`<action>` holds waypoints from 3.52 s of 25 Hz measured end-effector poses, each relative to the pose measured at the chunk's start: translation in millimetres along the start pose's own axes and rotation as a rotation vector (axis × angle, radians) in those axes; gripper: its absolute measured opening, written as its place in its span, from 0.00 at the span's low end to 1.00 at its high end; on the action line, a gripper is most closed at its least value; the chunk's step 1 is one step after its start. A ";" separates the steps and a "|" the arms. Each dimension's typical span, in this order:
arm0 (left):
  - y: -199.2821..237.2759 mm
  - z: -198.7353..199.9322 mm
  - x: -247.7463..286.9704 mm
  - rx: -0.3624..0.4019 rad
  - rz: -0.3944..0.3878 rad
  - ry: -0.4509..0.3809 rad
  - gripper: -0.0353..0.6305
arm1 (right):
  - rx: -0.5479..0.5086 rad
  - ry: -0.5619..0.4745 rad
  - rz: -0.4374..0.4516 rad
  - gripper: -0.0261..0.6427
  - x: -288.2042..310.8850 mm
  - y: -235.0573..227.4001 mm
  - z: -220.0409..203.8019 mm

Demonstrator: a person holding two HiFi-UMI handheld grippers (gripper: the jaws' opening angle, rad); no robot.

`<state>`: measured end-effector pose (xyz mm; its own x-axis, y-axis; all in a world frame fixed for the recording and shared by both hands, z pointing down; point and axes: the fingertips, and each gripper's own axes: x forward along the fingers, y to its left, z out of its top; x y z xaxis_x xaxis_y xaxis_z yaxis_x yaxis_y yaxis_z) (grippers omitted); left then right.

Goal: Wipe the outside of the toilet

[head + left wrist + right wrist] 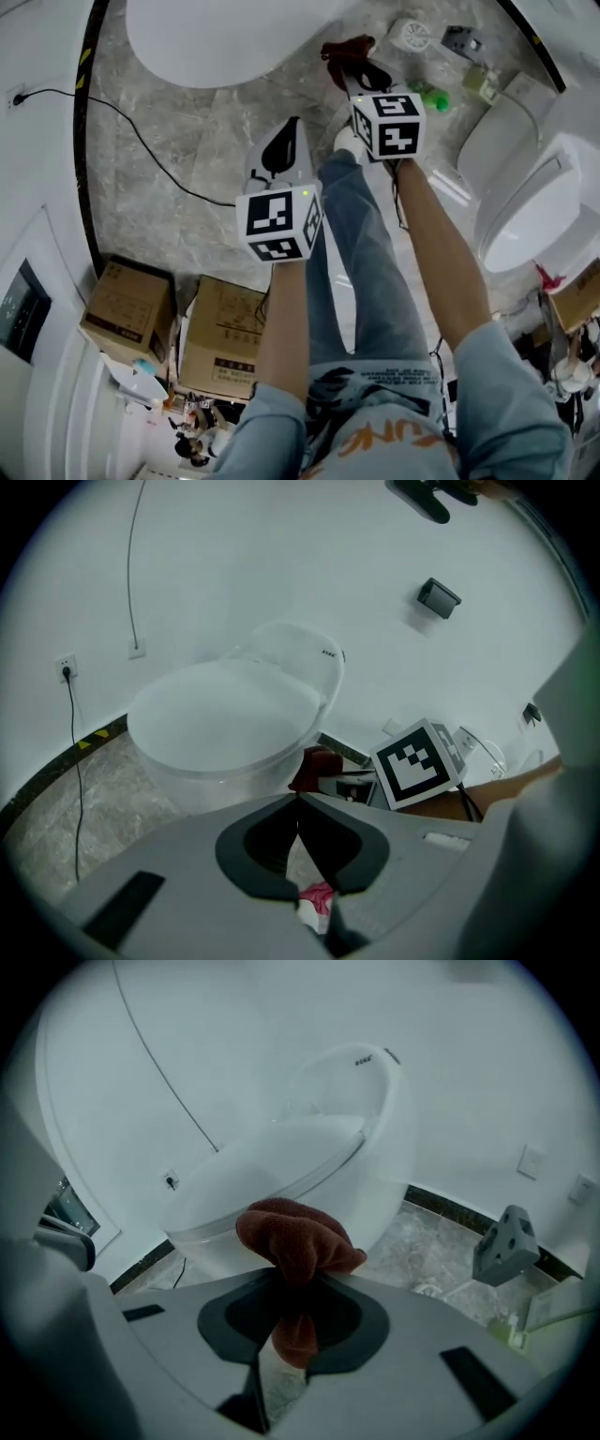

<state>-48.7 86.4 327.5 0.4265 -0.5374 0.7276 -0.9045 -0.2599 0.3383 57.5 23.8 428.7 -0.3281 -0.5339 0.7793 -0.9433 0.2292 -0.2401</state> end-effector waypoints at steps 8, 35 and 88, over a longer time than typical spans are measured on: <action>-46.8 10.4 43.1 0.073 -0.077 0.056 0.04 | 0.101 -0.044 -0.091 0.14 -3.6 -90.4 18.9; -22.0 -8.0 97.5 -0.014 -0.051 0.049 0.04 | -0.087 -0.150 -0.173 0.14 107.1 -163.7 83.2; 127.4 -99.4 -58.1 -0.052 -0.092 0.008 0.04 | -0.105 0.019 0.063 0.14 107.8 158.2 -72.4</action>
<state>-189.5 164.2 387.6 0.5078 -0.5070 0.6964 -0.8607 -0.2655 0.4344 -123.4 61.4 516.7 -0.3845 -0.5002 0.7759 -0.9101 0.3463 -0.2278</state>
